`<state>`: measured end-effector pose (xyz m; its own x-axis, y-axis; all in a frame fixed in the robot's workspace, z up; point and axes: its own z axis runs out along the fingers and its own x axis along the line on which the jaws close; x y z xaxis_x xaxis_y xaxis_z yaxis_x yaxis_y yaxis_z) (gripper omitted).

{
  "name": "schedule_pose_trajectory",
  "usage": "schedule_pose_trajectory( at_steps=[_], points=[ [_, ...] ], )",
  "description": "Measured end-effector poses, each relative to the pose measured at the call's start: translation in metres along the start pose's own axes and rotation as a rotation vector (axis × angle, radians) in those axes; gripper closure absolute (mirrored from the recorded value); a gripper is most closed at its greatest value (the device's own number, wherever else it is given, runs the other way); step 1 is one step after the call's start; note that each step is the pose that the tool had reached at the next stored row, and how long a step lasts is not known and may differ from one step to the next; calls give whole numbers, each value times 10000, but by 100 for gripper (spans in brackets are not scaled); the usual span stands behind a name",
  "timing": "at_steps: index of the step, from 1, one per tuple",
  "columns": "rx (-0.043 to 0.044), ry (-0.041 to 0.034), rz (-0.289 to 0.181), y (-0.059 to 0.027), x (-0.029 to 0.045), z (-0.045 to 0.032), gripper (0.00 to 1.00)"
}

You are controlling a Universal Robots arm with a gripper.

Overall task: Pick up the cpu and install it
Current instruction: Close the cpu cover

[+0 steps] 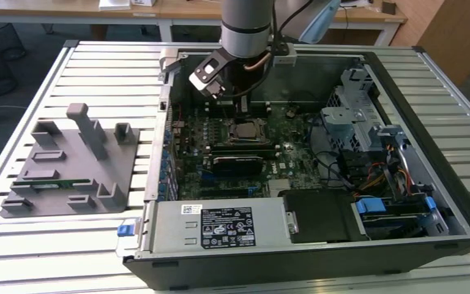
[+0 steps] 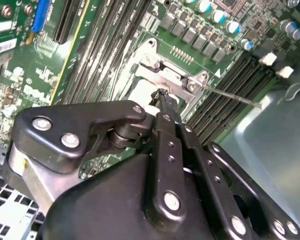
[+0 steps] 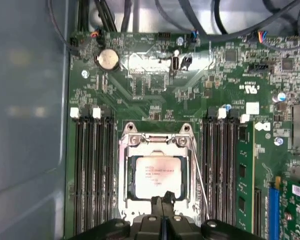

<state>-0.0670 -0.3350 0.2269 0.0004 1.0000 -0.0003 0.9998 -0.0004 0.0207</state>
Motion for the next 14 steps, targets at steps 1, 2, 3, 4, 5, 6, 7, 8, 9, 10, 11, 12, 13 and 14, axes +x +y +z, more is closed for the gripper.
schedule_pose_trajectory(
  at_steps=[1, 2, 3, 4, 5, 6, 7, 8, 9, 10, 11, 12, 13, 14],
  points=[
    [-2, 1, 0, -15, 0, 18, 89],
    [-4, 1, 2, -31, 0, 36, 89],
    [-6, 1, 2, -46, 0, 53, 89],
    [-7, 1, 1, -55, 0, 71, 89],
    [-7, 0, 2, -58, 2, 90, 89],
    [-8, 0, 1, -59, 5, 107, 89],
    [-7, 3, 1, -59, 8, 122, 89],
    [-7, 6, 1, -59, 9, 139, 89],
    [-7, 8, 1, -61, 11, 156, 89],
    [-7, 9, 1, -62, 12, 172, 89],
    [-8, 10, 1, -62, 12, 188, 89],
    [-8, 10, 2, -62, 13, 202, 89],
    [-7, 9, 1, -63, 13, 214, 89],
    [-7, 8, 1, -63, 13, 226, 89]
  ],
)
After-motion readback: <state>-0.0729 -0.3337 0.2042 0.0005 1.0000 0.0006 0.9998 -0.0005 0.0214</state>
